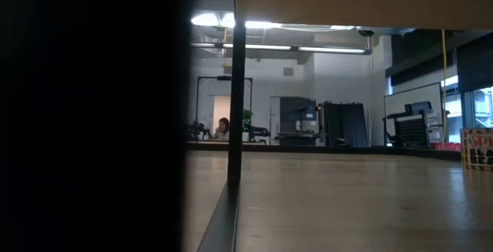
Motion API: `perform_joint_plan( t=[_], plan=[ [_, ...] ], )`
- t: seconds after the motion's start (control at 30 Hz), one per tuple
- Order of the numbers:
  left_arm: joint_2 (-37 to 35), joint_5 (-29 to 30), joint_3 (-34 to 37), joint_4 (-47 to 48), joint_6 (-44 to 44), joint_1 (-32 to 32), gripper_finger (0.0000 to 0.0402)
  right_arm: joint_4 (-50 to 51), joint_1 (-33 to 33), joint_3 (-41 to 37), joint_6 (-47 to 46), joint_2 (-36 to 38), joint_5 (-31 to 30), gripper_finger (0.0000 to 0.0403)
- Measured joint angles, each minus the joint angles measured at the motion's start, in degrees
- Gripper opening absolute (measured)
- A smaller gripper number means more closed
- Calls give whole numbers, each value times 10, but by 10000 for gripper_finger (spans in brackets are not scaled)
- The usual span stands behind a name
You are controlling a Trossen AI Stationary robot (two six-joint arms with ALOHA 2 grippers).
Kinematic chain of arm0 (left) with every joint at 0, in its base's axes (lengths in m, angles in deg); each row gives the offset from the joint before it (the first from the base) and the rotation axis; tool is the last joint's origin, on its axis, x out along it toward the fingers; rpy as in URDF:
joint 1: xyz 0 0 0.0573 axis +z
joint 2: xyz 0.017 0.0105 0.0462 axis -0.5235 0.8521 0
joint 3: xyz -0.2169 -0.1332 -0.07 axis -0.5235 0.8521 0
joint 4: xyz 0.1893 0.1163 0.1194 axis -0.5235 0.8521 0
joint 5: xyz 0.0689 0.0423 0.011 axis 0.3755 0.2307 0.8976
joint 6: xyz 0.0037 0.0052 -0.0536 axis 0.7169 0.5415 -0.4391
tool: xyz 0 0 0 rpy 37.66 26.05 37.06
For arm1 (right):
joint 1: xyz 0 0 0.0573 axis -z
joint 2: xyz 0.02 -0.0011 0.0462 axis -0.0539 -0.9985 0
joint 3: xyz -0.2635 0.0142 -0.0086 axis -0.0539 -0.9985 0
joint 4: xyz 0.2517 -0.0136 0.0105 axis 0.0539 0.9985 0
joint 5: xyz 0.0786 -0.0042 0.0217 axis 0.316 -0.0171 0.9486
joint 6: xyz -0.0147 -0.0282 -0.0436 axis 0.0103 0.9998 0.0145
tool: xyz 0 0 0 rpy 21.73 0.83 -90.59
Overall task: Pick and place cans onto a shelf
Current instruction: Put the canned mixed vegetables on the shelf
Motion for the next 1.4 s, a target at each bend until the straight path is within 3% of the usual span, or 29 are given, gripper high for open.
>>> perform_joint_plan(
  t=[0.83, 1.17, 1.4],
  plan=[
    [0, 0, 0, 0, 0, 0, 39, -5, 0, 14, -2, -1, 16, 33],
    [0, 0, 0, 0, 0, 0, 39, -4, 0, 14, -9, -1, -16, 34],
    [0, 0, 0, 0, 0, 0, 39, -5, -1, 14, 11, -1, 17, 27]
  ],
)
